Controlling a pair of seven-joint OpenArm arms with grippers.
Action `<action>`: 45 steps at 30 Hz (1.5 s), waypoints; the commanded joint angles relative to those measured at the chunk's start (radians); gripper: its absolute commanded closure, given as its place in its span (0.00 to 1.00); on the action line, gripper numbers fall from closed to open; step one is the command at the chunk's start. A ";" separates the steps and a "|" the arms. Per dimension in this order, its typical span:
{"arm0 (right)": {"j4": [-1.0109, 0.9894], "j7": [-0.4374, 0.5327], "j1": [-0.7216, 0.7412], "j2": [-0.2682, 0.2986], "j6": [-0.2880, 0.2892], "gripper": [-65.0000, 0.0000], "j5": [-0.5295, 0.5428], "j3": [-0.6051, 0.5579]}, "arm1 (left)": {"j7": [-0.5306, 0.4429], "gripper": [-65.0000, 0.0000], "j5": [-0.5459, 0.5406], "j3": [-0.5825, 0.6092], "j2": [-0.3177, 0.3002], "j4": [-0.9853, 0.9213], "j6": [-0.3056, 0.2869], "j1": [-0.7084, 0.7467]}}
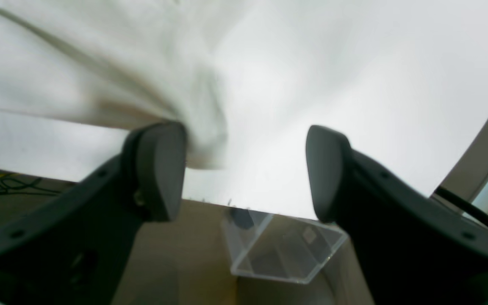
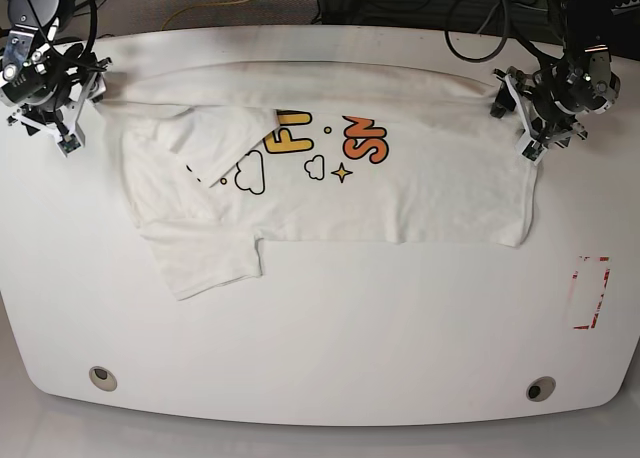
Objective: Fold the T-shirt properly
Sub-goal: 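Pull the shirt edge with both grippers to smooth the shirt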
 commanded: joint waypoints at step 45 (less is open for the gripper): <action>-0.906 0.402 0.863 -0.149 -0.002 0.36 -0.312 -0.123 | 0.042 0.41 0.042 -0.190 0.110 0.212 0.009 -0.256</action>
